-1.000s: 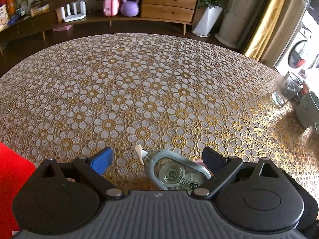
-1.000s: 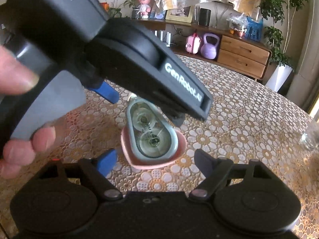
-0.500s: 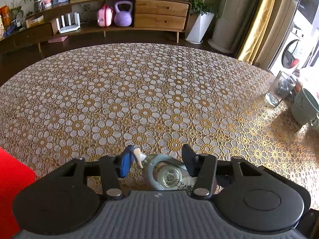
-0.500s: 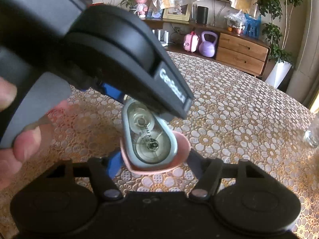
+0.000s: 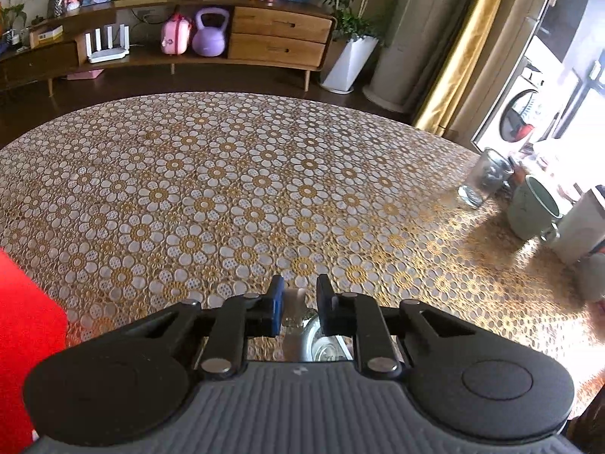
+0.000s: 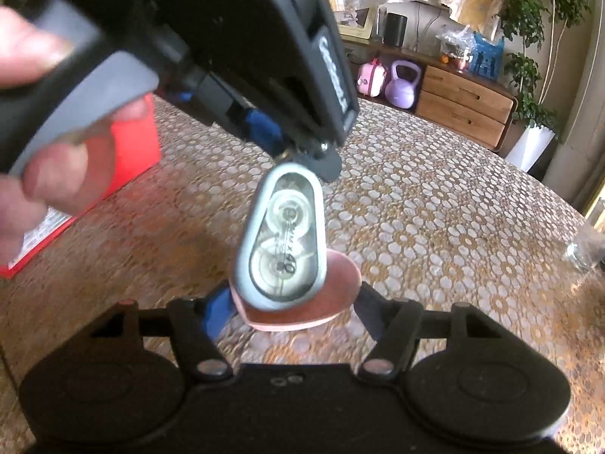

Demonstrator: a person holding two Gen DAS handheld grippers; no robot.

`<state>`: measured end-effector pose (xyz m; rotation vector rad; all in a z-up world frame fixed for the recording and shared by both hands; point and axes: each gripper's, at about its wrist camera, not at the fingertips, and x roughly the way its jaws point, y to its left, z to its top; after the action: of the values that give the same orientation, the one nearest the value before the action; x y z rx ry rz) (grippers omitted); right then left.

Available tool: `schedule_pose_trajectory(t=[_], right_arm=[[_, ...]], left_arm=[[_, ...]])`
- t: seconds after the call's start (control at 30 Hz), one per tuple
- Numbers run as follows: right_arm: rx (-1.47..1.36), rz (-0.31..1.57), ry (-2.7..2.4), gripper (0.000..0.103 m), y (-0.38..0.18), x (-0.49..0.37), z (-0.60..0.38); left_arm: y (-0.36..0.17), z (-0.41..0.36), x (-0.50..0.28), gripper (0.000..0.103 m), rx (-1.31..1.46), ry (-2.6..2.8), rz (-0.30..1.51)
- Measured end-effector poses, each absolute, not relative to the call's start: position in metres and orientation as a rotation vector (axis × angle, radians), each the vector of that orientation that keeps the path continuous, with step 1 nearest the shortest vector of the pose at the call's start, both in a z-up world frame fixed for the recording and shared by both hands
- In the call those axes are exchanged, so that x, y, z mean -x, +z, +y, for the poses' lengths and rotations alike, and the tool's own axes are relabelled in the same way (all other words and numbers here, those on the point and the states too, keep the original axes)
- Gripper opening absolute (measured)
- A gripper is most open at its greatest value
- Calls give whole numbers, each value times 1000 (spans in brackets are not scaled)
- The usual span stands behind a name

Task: Organize rigid objects
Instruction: 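Lift the tape dispenser and pink dish and carry both over the red box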

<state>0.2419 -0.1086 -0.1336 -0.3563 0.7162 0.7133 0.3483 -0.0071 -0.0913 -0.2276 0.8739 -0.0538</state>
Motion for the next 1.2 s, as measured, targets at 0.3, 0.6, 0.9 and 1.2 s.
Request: schedule_pose_trajectory(t=[0.3, 0.6, 0.9, 1.2], right_arm=[[365, 711, 709, 66, -125, -212, -125], [355, 708, 678, 66, -110, -184, -151], [301, 707, 677, 66, -84, -167, -155], [314, 681, 730, 66, -39, -147, -128]], left_arm=[[-74, -2, -321, 10, 244, -94, 852], [-61, 20, -298, 11, 259, -84, 834], [-35, 40, -270, 11, 256, -81, 802], [1, 75, -237, 11, 268, -68, 772]])
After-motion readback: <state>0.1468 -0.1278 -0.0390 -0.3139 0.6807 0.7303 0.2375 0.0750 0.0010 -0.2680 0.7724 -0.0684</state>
